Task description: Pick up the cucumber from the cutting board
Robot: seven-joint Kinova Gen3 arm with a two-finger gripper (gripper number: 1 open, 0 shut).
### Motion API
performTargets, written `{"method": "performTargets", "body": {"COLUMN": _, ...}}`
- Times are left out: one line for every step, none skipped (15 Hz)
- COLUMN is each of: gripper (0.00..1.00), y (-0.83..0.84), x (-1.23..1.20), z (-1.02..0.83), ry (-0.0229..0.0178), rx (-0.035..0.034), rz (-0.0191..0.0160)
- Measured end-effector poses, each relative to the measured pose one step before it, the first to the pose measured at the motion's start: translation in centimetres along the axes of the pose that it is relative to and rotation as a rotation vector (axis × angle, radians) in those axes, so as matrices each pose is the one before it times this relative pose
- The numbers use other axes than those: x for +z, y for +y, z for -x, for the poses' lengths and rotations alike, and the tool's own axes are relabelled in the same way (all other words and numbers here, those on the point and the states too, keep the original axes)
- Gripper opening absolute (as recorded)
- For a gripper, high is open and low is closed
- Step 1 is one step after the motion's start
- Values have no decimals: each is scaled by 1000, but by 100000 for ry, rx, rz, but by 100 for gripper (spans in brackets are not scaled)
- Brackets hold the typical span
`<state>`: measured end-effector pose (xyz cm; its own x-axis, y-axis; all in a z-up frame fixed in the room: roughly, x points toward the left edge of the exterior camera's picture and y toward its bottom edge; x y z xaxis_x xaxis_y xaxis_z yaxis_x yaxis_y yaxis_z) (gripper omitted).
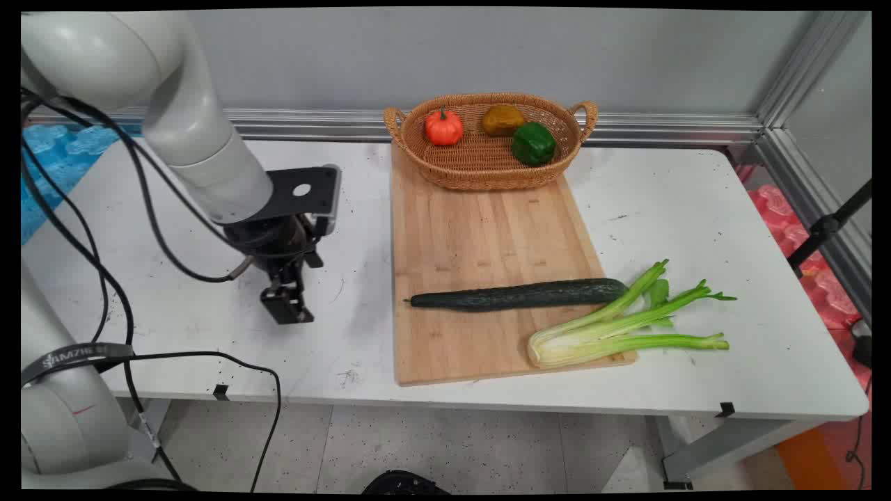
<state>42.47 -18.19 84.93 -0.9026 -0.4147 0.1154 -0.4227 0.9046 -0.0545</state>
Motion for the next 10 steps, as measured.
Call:
{"method": "performTargets", "body": {"gripper": 100, "y": -283, "x": -27, "z": -708, "ry": 1589, "rx": -50, "rz": -524}}
{"method": "performTargets", "body": {"gripper": 100, "y": -349, "x": -23, "z": -920, "ry": 1891, "rx": -136, "rz": -663}}
{"method": "performTargets", "body": {"gripper": 100, "y": -271, "x": -19, "z": -759, "ry": 1446, "rx": -117, "rz": -503}}
{"method": "performTargets", "body": {"gripper": 100, "y": -289, "x": -20, "z": -865, "ry": 1751, "rx": -177, "rz": -588}}
{"method": "performTargets", "body": {"gripper": 100, "y": -325, "x": -15, "z": -1073, "ry": 2023, "rx": -189, "rz": -702}}
{"method": "performTargets", "body": {"gripper": 100, "y": -343, "x": 30, "z": -1350, "ry": 2469, "rx": -13, "rz": -783}}
{"method": "performTargets", "body": {"gripper": 100, "y": -252, "x": 71, "z": -1183, "ry": 2176, "rx": 47, "rz": -597}}
{"method": "performTargets", "body": {"gripper": 100, "y": -254, "x": 181, "z": -1513, "ry": 2707, "rx": 61, "rz": -656}}
{"method": "performTargets", "body": {"gripper": 100, "y": -102, "x": 170, "z": -926, "ry": 1647, "rx": -10, "rz": -322}}
{"method": "performTargets", "body": {"gripper": 100, "y": -106, "x": 333, "z": -1387, "ry": 2510, "rx": -223, "rz": -478}}
